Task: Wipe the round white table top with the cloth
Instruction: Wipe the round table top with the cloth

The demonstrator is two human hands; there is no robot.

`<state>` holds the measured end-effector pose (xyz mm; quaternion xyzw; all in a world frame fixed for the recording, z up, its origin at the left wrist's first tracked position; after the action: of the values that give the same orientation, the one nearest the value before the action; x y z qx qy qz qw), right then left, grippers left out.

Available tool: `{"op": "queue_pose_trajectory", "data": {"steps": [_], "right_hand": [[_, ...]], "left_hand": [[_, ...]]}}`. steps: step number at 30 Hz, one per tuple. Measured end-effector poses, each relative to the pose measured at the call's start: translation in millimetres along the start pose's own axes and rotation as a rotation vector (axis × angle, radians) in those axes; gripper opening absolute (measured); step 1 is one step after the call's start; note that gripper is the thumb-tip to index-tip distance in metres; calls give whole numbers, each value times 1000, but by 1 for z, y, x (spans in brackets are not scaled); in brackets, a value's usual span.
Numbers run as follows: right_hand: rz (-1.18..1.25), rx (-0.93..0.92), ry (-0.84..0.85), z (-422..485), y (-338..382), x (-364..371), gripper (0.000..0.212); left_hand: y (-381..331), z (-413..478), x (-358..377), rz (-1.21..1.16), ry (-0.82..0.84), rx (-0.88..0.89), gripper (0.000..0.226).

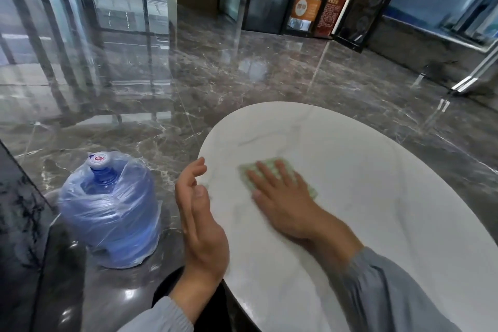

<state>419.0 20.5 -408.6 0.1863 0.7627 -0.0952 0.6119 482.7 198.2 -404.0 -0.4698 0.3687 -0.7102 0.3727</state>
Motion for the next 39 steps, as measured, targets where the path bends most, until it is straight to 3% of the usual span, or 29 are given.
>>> {"op": "queue_pose_trajectory", "data": {"steps": [3, 6, 8, 12, 14, 16, 21, 23, 31, 34, 39], "right_hand": [[-17, -277, 5, -3, 59, 3, 53], [15, -350, 34, 13, 59, -3, 51], [40, -275, 25, 42, 34, -11, 51], [88, 60, 7, 103, -37, -34, 53], [85, 122, 19, 116, -43, -36, 54], [45, 24, 36, 111, -15, -30, 54], [-89, -471, 21, 16, 73, 1, 53], [-74, -534, 38, 1, 77, 3, 52], [40, -179, -9, 125, 27, -28, 52], [95, -30, -28, 140, -14, -32, 54], [184, 292, -61, 83, -129, -35, 56]], "left_hand": [[4, 3, -4, -46, -12, 8, 35], [7, 6, -4, -41, 3, 8, 34], [7, 7, -3, -40, 6, -12, 34], [5, 7, -2, 8, -5, -22, 35], [5, 7, -1, 21, -4, -32, 36], [6, 7, -3, 25, -17, -33, 36], [7, 5, -4, 24, -6, -2, 35], [6, 3, -3, 28, -9, 11, 34], [8, 3, -3, 55, 37, 14, 33], [0, 3, 4, 245, 132, 50, 28], [10, 5, 20, 635, 446, 22, 22]]}}
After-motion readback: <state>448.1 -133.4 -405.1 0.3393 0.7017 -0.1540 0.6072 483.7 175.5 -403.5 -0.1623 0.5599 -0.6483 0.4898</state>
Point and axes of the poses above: each hand's wrist, its own z-axis towards the middle knuckle, its own x-axis out of the palm, y = z × x, the point moved 5 cm from there along z, towards the middle knuckle, and after that the axes turned 3 degrees about y, right-handed, at the moved point
